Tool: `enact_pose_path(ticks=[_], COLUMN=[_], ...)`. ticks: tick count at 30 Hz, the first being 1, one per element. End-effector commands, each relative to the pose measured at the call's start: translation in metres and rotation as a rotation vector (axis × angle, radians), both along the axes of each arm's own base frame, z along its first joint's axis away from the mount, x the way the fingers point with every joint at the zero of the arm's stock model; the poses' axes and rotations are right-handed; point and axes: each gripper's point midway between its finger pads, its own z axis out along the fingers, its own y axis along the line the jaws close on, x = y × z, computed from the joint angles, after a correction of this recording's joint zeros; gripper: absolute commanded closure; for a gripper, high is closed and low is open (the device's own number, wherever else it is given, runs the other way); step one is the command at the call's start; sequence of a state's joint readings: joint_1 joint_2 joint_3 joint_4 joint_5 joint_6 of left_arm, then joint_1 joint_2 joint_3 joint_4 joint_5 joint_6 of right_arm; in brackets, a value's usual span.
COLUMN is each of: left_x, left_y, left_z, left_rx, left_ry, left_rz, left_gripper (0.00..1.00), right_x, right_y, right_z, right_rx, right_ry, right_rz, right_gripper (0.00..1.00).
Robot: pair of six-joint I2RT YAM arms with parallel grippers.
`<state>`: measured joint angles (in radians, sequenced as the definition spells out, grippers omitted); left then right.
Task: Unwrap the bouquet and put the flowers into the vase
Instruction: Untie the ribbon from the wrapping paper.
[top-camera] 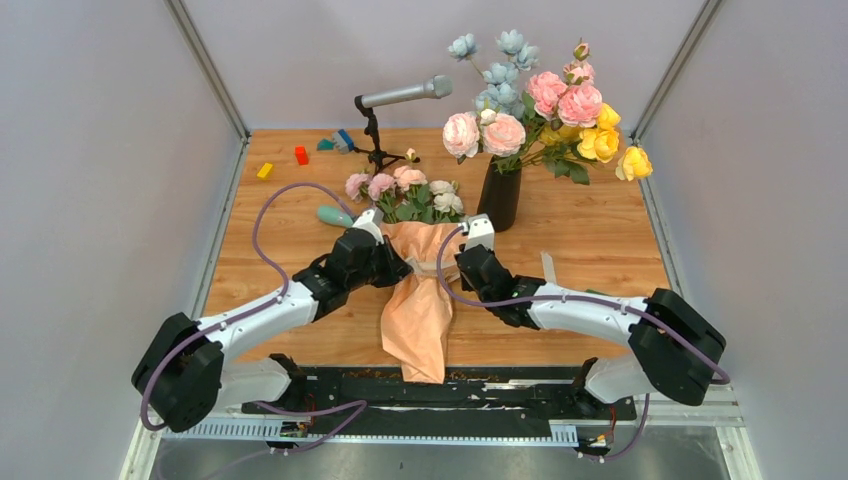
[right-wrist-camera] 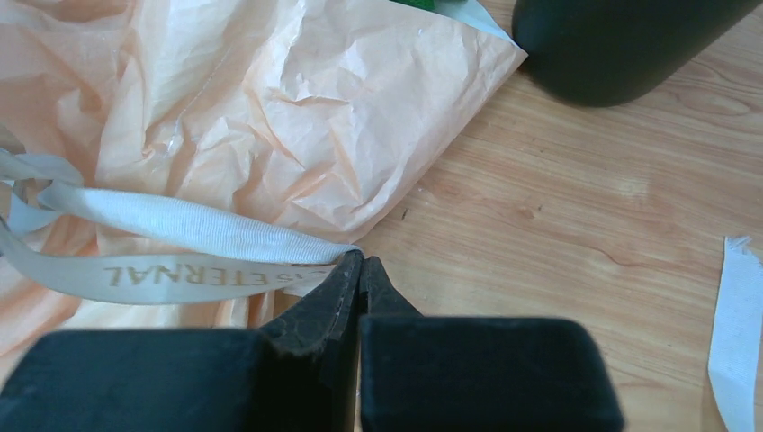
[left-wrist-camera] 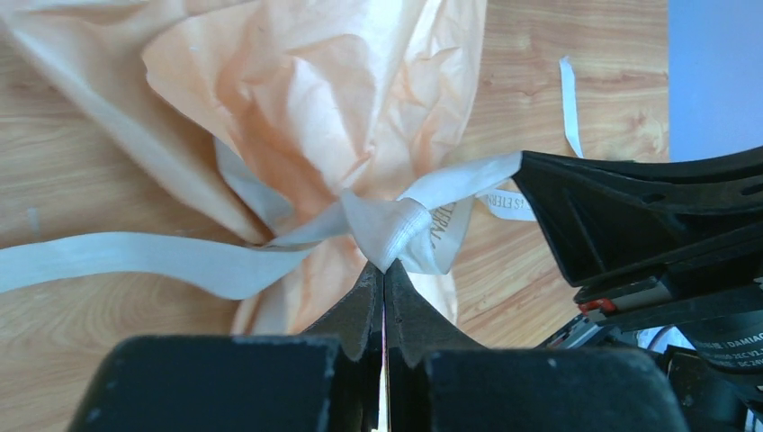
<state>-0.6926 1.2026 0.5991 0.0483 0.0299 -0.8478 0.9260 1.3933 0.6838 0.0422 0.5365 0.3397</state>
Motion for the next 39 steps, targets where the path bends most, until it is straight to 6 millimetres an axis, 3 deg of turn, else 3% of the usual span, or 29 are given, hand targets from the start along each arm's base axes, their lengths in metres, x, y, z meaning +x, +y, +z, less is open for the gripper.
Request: enact_pose_path(ticks=[1, 16, 24, 29, 31, 32, 36, 39], left_x=[0.003, 0.020, 0.022, 0.023, 0.022, 0.022, 0.017, 0.012], left_y=[0.015, 0.082, 0.112, 0.125, 0.127, 0.128, 0.133, 0.135], left_z=[0.014, -0.010, -0.031, -0.031, -0.027, -0.022, -0.012, -0.005], left_rx=[0.024, 0.109, 0.168, 0.205, 0.213, 0.215, 0.236, 0.253], left_ry=[-0.041, 0.001, 0.032, 0.028, 0.023, 0.010, -0.009, -0.021], left_rz=[-0.012, 0.100, 0.188, 0.218, 0.215, 0.214, 0.205, 0.185], left_gripper=[1.00, 1.00, 1.00, 1.00, 0.94, 0.84, 0.54, 0.40], right_x=[0.001, -0.010, -0.016, -0.019, -0.021, -0.022, -0.024, -0.032], right_y=[-0.014, -0.029, -0.034, -0.035, -0.034, -0.033, -0.029, -0.034], right_z=[0.007, -0.018, -0.027, -0.031, -0.029, -0.028, -0.013, -0.010], right_rx=[0.014, 0.013, 0.008, 0.011, 0.015, 0.016, 0.035, 0.010], right_ry=[-0.021, 0.033, 0.051, 0.064, 0.065, 0.063, 0.041, 0.058], right_rz=[-0.070, -0.123, -0.127, -0.124, -0.103, -0.090, -0.036, -0.001], right_gripper=[1.00, 1.00, 1.00, 1.00, 1.00, 0.98, 0.75, 0.61])
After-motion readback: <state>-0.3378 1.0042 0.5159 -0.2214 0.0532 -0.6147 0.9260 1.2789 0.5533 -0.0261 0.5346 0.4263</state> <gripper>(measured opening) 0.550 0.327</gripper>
